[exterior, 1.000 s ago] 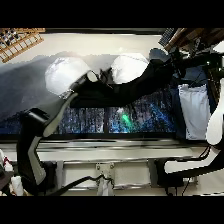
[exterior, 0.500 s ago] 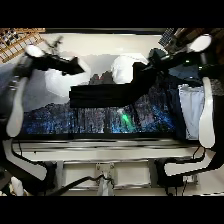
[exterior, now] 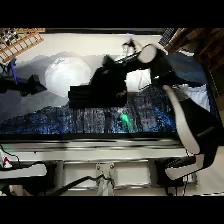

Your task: Fold the clothes and pants, and hang the long-sleeved shirts on hangers.

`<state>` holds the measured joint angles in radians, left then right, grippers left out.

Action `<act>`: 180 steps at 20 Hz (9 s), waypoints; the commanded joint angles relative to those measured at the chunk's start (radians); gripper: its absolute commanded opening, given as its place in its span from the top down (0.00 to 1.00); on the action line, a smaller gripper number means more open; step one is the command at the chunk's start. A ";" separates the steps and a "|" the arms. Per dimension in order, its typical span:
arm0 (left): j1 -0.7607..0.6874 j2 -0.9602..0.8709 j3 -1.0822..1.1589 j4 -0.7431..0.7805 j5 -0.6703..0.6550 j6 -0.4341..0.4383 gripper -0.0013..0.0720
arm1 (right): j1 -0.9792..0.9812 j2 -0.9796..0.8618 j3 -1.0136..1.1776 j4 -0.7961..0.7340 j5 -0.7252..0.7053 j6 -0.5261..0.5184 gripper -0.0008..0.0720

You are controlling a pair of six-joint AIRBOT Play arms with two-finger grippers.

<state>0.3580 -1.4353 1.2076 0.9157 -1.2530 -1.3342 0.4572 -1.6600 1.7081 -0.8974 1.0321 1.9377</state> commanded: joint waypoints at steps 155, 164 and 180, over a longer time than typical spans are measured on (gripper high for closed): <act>-0.257 0.220 -0.153 -0.269 0.045 0.139 0.65 | -0.954 0.778 -0.713 0.023 0.137 -0.578 0.57; -0.591 0.385 -0.028 0.138 0.146 0.082 0.65 | -0.436 0.652 -0.711 -0.181 0.126 -0.672 0.57; -0.595 0.393 -0.030 0.131 0.060 0.082 0.65 | -0.375 0.627 -0.710 -0.180 0.127 -0.673 0.57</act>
<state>-0.2367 -1.0428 1.1767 1.0458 -1.1912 -1.2530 0.0811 -1.0321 0.9974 -1.0771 1.1591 1.2652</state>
